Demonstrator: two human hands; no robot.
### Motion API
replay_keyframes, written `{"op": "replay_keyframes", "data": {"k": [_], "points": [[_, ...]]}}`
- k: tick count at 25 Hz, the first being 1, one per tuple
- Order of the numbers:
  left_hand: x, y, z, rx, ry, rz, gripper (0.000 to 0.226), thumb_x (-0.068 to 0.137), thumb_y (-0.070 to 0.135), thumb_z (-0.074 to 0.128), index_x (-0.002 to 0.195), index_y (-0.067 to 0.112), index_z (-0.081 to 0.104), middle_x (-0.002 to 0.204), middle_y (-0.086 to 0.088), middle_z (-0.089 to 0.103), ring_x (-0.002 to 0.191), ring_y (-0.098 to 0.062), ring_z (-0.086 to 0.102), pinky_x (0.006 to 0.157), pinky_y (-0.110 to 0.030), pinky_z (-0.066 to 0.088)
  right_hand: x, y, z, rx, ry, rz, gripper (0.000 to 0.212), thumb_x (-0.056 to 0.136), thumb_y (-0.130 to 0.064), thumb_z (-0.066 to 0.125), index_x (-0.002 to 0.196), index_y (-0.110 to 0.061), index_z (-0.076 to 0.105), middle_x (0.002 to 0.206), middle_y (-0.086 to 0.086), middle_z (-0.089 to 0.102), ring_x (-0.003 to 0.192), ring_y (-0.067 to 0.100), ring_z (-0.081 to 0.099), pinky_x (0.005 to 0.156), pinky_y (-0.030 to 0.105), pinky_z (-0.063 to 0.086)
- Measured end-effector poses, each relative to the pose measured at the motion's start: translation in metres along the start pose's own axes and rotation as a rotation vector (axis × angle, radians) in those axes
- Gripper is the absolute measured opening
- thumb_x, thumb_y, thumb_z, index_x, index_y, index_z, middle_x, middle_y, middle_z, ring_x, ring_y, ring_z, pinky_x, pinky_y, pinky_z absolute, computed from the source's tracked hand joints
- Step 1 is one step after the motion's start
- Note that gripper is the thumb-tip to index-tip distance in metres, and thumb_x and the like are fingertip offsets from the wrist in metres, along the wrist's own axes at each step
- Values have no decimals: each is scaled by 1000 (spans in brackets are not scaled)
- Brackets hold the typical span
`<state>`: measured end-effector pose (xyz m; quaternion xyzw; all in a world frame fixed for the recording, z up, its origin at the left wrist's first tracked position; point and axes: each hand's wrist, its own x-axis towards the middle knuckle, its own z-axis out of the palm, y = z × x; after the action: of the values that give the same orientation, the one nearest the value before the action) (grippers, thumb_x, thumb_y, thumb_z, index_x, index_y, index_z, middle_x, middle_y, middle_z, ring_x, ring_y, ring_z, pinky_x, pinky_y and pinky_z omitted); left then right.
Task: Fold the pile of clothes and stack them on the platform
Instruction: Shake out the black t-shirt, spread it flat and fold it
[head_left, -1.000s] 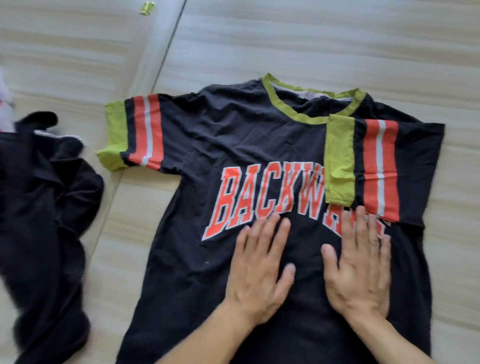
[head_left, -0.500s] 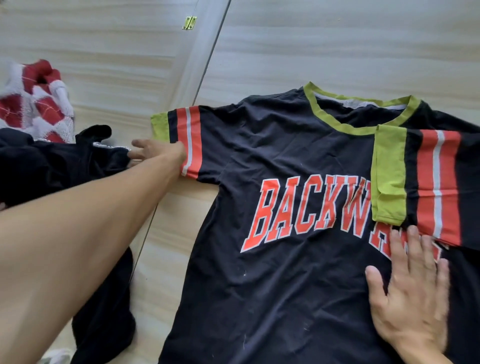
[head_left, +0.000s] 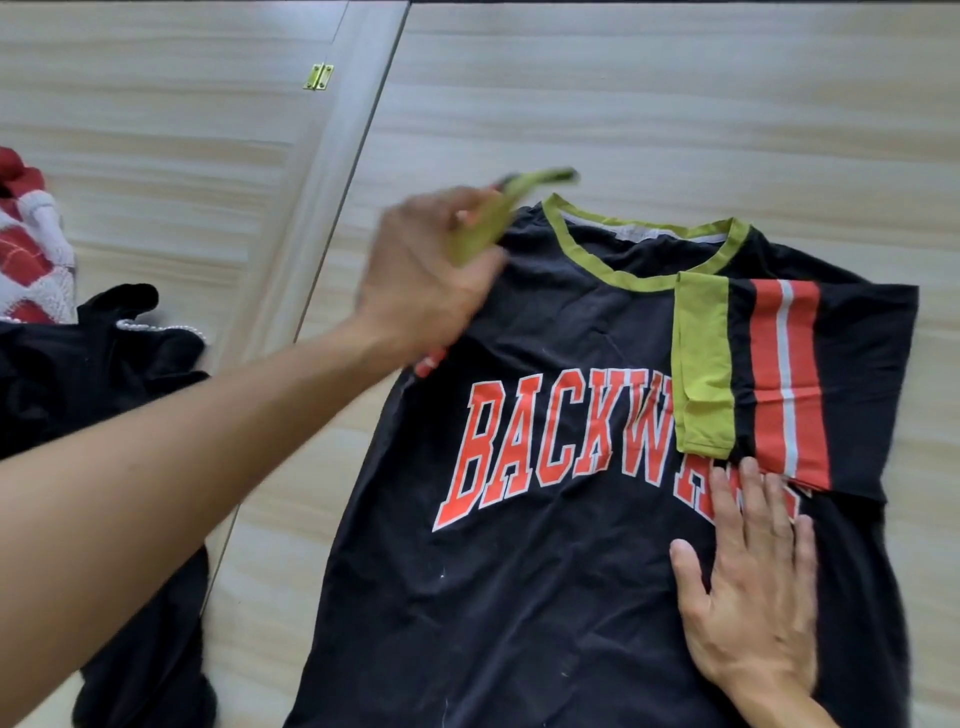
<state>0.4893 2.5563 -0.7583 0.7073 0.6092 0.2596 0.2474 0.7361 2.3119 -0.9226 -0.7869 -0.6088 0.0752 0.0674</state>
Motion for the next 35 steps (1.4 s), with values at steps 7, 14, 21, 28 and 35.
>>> {"op": "replay_keyframes", "data": {"k": [7, 14, 21, 28, 35], "points": [[-45, -57, 94, 411, -352, 160, 70, 99, 52, 36, 161, 24, 20, 168, -6, 17, 156, -27, 10, 125, -50, 18, -2, -1, 2, -5, 4, 7, 77, 92, -48, 34, 159, -13, 24, 169, 7, 13, 156, 25, 10, 124, 53, 15], [-65, -99, 121, 665, -253, 151, 82, 95, 69, 21, 162, 28, 1, 171, 1, -7, 157, -23, -10, 125, -55, 3, -1, -3, -4, 49, -2, -21, 77, 91, -49, 37, 159, -15, 24, 169, 4, 14, 156, 24, 13, 124, 52, 14], [-63, -106, 127, 658, -218, 178, 81, 95, 72, 17, 162, 29, 0, 171, 3, -6, 157, -19, -10, 126, -53, 1, 146, -6, -65, 253, 331, -22, 66, 87, -21, 57, 150, -12, 39, 153, 12, 39, 144, 28, 33, 119, 55, 24], [-65, -108, 124, 636, -208, 187, 77, 96, 69, 0, 162, 30, 1, 171, 5, -6, 157, -18, -10, 126, -52, 1, 239, 48, -11, -9, 17, -19, 83, 87, -52, 24, 162, -21, 5, 170, 7, 2, 157, 23, -3, 125, 53, -5], [39, -75, 111, 767, -76, 242, 58, 100, 47, 35, 148, 14, 37, 157, -15, 31, 148, -38, 23, 120, -51, 19, 235, 43, -15, 144, 200, -65, 74, 84, -40, 37, 153, -13, 33, 150, 10, 45, 142, 28, 36, 125, 49, 12]]}}
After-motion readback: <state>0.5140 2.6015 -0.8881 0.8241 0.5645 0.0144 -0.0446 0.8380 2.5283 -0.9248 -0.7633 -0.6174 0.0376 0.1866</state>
